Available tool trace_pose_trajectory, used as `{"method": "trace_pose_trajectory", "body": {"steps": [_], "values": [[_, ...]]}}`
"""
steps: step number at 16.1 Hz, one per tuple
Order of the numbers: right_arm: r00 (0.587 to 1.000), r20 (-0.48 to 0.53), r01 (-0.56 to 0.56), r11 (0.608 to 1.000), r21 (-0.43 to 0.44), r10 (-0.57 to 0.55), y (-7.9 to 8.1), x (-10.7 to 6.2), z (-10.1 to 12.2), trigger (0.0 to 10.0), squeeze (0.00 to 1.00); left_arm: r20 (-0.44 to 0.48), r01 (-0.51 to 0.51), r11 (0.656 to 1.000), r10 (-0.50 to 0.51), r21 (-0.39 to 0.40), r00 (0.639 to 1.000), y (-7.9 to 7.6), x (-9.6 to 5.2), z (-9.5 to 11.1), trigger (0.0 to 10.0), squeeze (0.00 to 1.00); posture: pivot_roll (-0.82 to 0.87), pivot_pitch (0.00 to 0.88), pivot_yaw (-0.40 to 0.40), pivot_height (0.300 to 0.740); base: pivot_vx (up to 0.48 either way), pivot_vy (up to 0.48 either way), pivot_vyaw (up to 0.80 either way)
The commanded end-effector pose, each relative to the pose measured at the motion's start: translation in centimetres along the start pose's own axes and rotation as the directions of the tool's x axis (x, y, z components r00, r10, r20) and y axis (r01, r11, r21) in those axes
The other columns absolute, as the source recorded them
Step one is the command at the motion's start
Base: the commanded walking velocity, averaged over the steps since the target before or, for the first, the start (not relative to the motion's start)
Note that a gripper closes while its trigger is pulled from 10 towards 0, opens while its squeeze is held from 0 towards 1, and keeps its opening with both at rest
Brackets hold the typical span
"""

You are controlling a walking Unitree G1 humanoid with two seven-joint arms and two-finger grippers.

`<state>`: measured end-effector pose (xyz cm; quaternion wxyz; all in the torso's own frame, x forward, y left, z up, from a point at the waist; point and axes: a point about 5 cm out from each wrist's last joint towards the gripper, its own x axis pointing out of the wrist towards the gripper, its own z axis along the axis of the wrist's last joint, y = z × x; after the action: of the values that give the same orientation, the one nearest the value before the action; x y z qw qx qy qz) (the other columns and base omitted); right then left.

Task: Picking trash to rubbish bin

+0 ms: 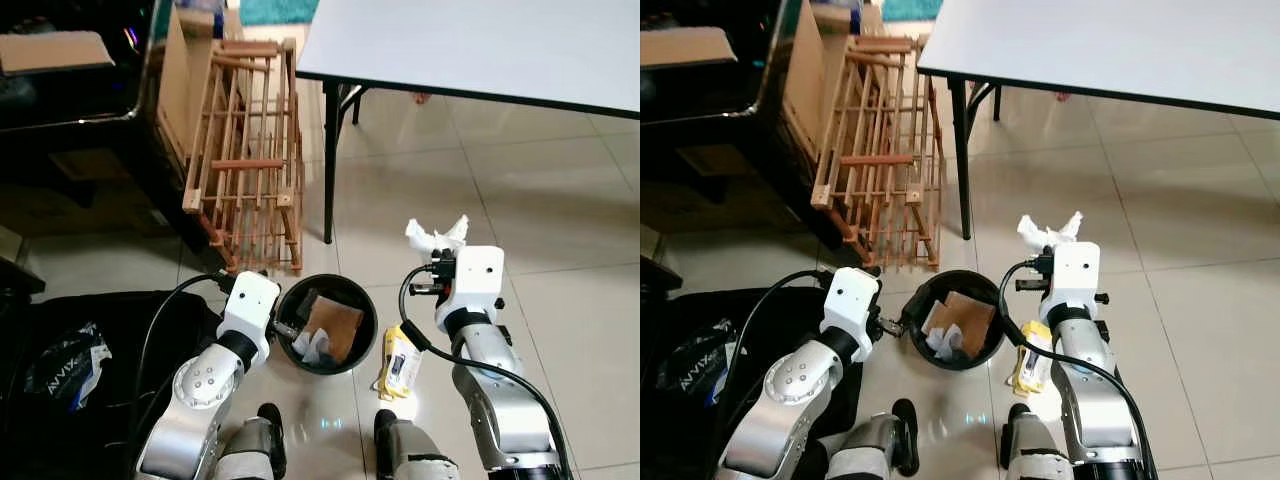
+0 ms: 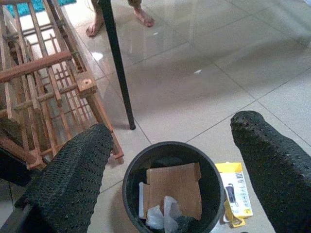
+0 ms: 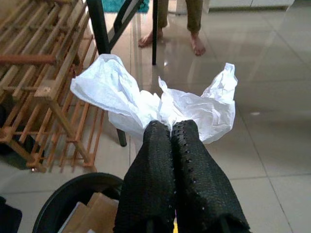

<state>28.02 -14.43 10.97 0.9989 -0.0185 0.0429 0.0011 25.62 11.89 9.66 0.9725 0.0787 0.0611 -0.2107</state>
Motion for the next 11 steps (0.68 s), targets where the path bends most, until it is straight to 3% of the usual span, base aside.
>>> {"method": "trace_pose_trajectory", "body": {"steps": [1, 11], "values": [[0.999, -0.044, -0.002, 1.000, 0.009, 0.003, 0.0, -0.1, -0.9, 0.0, 0.00, -0.036, -0.016, 1.000, 0.016, 0.002, 0.999, 0.3, -0.7, -0.8, 10.0, 0.00, 0.03, 0.345, 0.042, 0.740, 0.000, 0.000, 0.00], [0.993, -0.110, 0.033, 0.999, 0.037, -0.029, 0.3, -0.5, -2.5, 0.0, 0.00, -0.070, 0.008, 1.000, -0.008, -0.003, 0.997, 0.0, -1.7, -1.5, 10.0, 0.00, 0.04, 0.390, 0.046, 0.740, 0.000, 0.000, 0.00]]}}
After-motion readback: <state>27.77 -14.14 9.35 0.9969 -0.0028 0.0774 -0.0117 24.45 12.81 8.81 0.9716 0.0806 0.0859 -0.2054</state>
